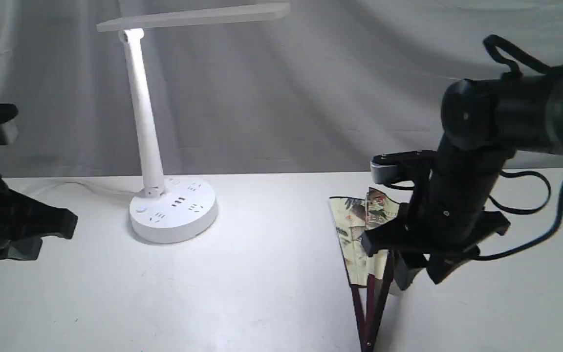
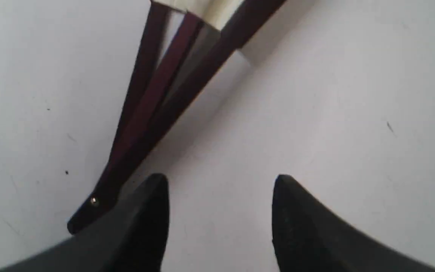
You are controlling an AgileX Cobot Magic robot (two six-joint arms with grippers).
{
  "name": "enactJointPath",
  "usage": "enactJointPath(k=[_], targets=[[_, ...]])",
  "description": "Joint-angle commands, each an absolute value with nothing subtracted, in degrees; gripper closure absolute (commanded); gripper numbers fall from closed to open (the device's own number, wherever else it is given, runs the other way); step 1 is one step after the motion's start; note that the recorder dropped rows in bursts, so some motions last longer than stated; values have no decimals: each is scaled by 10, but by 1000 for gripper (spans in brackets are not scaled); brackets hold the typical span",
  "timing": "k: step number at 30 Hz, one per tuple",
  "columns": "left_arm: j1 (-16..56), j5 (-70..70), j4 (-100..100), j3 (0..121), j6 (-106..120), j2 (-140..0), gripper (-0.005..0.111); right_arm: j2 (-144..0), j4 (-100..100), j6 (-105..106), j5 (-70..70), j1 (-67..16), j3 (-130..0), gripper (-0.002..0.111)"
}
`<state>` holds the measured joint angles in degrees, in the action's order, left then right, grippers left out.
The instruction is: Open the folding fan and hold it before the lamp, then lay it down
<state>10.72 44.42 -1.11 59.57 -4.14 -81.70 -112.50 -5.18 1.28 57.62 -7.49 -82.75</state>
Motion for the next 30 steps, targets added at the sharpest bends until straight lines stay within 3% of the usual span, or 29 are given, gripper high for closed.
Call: enactJointPath(k=[1,12,21,30], targets=[[110,434,-43,599,-39,-816,107,-1092,-77,10,559,-48,-775,65],[110,451,-125,587,24,-821,107,-979,-102,12,435,11,-585,65],[198,442,-78,586,31,-863,107,-965,-246,115,438,81,-550,65],[207,381,-82,586,31,-870,107,-965,-330,122,361,85,-550,65]])
